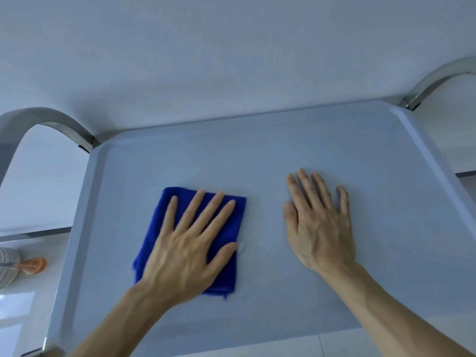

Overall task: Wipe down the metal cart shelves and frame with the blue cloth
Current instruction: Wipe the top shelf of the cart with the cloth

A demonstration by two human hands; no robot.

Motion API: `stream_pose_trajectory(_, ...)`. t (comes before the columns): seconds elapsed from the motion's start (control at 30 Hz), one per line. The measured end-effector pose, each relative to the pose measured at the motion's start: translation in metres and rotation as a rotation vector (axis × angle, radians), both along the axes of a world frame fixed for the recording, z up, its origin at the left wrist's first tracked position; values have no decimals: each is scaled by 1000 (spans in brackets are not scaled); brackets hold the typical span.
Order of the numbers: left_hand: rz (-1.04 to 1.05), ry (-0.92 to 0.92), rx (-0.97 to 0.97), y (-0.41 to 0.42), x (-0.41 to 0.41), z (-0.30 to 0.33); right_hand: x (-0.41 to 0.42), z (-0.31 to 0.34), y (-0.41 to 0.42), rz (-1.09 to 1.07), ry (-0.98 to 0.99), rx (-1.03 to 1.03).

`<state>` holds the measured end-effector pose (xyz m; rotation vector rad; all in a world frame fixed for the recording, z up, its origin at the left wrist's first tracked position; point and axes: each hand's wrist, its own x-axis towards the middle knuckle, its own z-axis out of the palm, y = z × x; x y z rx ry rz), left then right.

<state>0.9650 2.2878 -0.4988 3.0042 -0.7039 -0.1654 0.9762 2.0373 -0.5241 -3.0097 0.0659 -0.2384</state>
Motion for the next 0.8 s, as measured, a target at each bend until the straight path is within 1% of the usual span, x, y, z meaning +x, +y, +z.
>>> stream_pose_trajectory(0.07,50,-7,5,22,9,1,0,0,0,-2,-6,6)
stream_pose_trajectory(0.13,200,-8,-8,23,36,1,1,-1,0,-3,-8,1)
stream_pose_trajectory(0.23,479,-12,-58,-8,89,-4,1,-1,-1,-6,-4,-1)
stream_pose_trajectory(0.3,546,13,-91,-37,116,-6,1,0,0,-7,6,-3)
stream_pose_trajectory(0.37,484,16,-108,-63,125,-6,1,0,0,-8,16,-10)
stream_pose_trajectory(0.43,348,-18,-116,-76,113,-5,1,1,-1,-6,13,-7)
stream_pose_trajectory(0.53,122,-60,-99,-66,69,-2,1,2,0,-10,11,-7)
stream_pose_trajectory(0.63,26,-40,-59,-48,46,-4,1,4,1,-10,34,-14)
stream_pose_trajectory(0.7,-10,-51,-67,-51,61,-5,1,4,1,-14,45,-13)
stream_pose_trajectory(0.8,-48,-40,-80,-75,108,-5,1,4,0,-22,50,-12)
